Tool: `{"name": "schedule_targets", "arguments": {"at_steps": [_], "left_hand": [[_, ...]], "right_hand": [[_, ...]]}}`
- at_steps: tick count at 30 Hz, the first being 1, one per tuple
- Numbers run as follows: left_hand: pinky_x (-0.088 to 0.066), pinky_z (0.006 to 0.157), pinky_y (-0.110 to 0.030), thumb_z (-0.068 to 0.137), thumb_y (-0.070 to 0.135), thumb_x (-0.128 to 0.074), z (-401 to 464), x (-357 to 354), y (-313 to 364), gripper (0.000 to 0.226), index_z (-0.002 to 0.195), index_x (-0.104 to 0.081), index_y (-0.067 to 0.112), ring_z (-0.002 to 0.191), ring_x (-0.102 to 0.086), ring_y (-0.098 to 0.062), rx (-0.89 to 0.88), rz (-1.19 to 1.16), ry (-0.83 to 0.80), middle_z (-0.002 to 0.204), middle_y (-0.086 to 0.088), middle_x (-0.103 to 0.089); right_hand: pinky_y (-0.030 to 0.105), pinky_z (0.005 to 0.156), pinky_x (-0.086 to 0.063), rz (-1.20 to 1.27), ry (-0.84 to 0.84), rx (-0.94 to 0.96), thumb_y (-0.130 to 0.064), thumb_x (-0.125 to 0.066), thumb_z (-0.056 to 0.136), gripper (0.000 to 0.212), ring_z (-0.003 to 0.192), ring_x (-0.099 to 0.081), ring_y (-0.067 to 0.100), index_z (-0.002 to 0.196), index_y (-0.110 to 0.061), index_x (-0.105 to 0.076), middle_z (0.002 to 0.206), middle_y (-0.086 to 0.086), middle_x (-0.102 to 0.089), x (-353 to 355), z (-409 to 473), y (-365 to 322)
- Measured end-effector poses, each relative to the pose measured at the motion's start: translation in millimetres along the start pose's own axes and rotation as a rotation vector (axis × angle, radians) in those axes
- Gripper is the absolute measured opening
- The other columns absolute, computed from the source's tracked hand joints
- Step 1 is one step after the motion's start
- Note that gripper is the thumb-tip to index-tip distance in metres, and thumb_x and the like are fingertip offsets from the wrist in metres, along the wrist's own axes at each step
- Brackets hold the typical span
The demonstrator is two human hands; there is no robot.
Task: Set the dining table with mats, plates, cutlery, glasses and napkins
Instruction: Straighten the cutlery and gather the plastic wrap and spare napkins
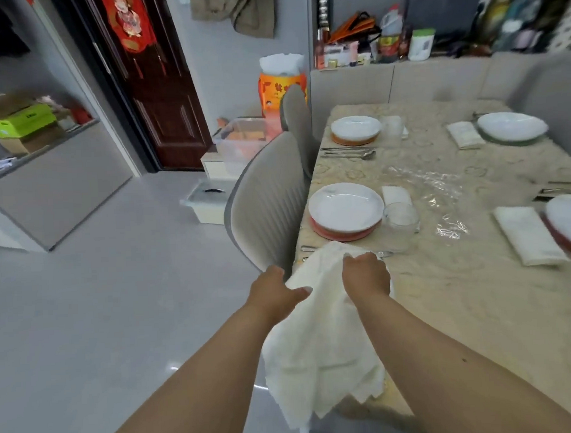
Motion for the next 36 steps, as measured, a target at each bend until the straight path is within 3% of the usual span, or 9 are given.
{"name": "schedule_targets", "arguments": {"at_steps": [7,10,13,15,19,22,26,31,36], "left_hand": [[-0.038,0.094,-0.033,0.065,0.064,-0.074,63,-48,-1,0.095,0.139,-0.035,0.018,0.13,-0.037,-0.028,0.007,0.258,-0.1,0.135,0.0,-0.048],[-0.038,0.072,-0.027,0.082,0.037,-0.065,73,-68,11,0.025,0.093,-0.059,0.015,0.099,-0.056,-0.024,-0.095,0.349,-0.198,0.103,-0.002,-0.062],[-0.034,0.053,-0.023,0.09,0.017,-0.058,59,-90,42,0.032,0.06,-0.049,0.017,0.06,-0.045,-0.015,-0.229,-0.009,-0.411,0.065,0.001,-0.05],[-0.044,0.059,-0.023,0.093,0.014,-0.058,44,-101,65,0.018,0.077,-0.061,0.008,0.064,-0.052,-0.015,-0.251,-0.259,-0.599,0.074,-0.004,-0.058],[-0.047,0.096,-0.044,0.088,0.012,-0.059,14,-118,88,0.021,0.107,-0.066,0.005,0.095,-0.064,-0.027,-0.206,-0.55,-0.945,0.101,-0.013,-0.068],[-0.049,0.093,-0.042,0.09,0.002,-0.056,7,-133,83,0.016,0.1,-0.067,0.007,0.09,-0.065,-0.027,-0.166,-0.585,-1.051,0.095,-0.011,-0.07],[-0.053,0.068,-0.026,0.092,-0.002,-0.054,14,-136,89,0.015,0.089,-0.064,0.009,0.064,-0.063,-0.012,-0.027,-0.674,-0.937,0.078,-0.004,-0.067],[-0.047,0.067,-0.029,0.091,0.003,-0.056,28,-143,105,0.012,0.084,-0.06,0.012,0.073,-0.056,-0.017,0.004,-0.662,-0.814,0.083,-0.007,-0.06],[-0.048,0.069,-0.03,0.09,0.006,-0.059,45,-149,118,0.009,0.084,-0.061,0.013,0.072,-0.056,-0.015,-0.043,-0.513,-0.735,0.077,-0.004,-0.058]], "right_hand": [[0.038,0.097,-0.038,-0.048,0.126,-0.141,-0.045,-0.047,0.093,0.052,0.122,-0.046,0.035,0.125,-0.005,-0.053,0.128,0.016,-0.053,6,21,31],[0.038,0.098,-0.037,-0.023,0.106,-0.223,-0.051,-0.045,0.092,0.057,0.124,-0.045,0.033,0.127,-0.007,-0.049,0.131,0.013,-0.051,8,23,46],[0.037,0.095,-0.04,0.104,-0.007,-0.36,-0.064,-0.042,0.088,0.075,0.121,-0.049,0.034,0.135,-0.006,-0.04,0.133,0.013,-0.051,4,21,56],[0.035,0.093,-0.042,0.409,-0.072,-0.438,-0.073,-0.049,0.078,0.085,0.11,-0.058,0.031,0.131,-0.007,-0.047,0.123,0.012,-0.057,0,16,57],[0.036,0.078,-0.052,0.787,-0.192,-0.417,-0.047,-0.058,0.09,0.031,0.069,-0.064,0.02,0.088,-0.016,-0.059,0.085,0.007,-0.062,7,10,50],[0.05,0.09,-0.052,0.599,-0.167,-0.548,-0.04,-0.069,0.084,0.038,0.091,-0.068,0.033,0.09,-0.002,-0.066,0.099,0.02,-0.068,8,2,78],[0.05,0.087,-0.054,0.742,0.247,-0.568,-0.017,-0.073,0.075,0.04,0.089,-0.067,0.036,0.105,0.007,-0.063,0.097,0.021,-0.067,51,-5,120],[0.036,0.073,-0.041,0.144,0.806,-0.386,-0.016,-0.052,0.094,0.039,0.096,-0.059,0.032,0.13,-0.017,-0.036,0.115,0.01,-0.055,167,-22,109],[0.038,0.078,-0.04,-0.479,0.341,-0.419,-0.024,-0.05,0.095,0.051,0.115,-0.046,0.028,0.141,-0.031,-0.031,0.128,0.012,-0.038,142,12,121]]}}
Point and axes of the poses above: each hand's wrist, its own z-axis towards the middle knuckle, its own x-axis out of the back of the hand, y = z × x, the point moved 8 cm from there along z, towards the middle knuckle
